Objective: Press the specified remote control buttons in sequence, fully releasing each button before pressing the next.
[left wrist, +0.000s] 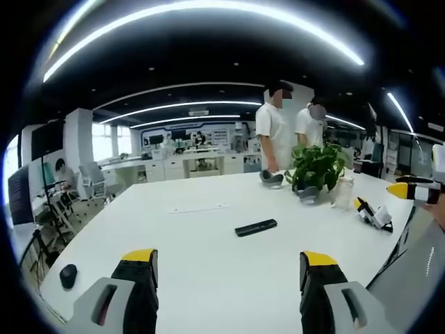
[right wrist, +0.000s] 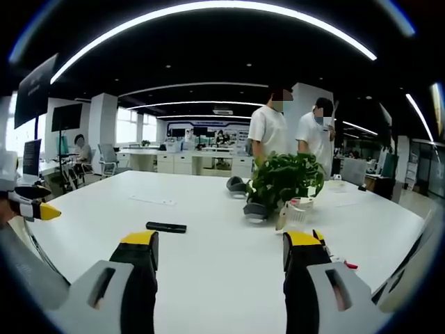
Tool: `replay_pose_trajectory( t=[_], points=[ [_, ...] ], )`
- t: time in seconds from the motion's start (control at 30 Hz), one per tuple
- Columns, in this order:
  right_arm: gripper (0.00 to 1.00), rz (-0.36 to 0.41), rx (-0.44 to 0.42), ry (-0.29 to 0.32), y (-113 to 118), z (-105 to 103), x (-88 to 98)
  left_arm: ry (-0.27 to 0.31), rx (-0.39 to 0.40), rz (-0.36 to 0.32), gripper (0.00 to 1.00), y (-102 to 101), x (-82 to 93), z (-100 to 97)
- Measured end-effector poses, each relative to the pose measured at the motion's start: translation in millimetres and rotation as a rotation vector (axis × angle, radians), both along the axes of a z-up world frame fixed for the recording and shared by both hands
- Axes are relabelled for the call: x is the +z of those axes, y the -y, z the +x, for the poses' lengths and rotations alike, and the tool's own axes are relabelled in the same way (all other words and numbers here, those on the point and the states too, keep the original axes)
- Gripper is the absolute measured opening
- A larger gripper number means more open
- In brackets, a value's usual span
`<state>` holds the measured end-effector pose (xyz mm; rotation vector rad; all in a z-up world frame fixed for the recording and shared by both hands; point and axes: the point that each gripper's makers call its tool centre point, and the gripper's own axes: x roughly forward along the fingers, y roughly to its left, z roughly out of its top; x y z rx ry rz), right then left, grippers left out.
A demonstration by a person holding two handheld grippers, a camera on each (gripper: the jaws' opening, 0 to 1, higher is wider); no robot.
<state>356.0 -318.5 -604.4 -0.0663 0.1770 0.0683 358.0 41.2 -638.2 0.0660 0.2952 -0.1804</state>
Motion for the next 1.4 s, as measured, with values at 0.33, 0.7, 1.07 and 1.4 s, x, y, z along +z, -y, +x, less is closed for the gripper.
replay_pose_trajectory(
  t=[0.33, 0.7, 1.07, 1.4],
  points=[
    [0.75, 0.007, 0.002, 0.005, 0, 0, -0.2, -0.01, 0.005, -0.009, 0.85, -2, -2.8, 0.9],
    [0.74, 0.009, 0.015, 0.004, -2, 0, -0.5, -0.026, -0.016, 0.017, 0.85, 5, -5.3, 1.0],
    [0.73, 0.001, 0.012, -0.005, -2, 0, -1.8, -0.043, -0.065, -0.025, 0.79, 12, 7.1, 19.7],
    [0.72, 0.001, 0.009, -0.007, -1, 0, -2.0, -0.039, -0.212, 0.103, 0.76, 33, 25.2, 63.2]
  ],
)
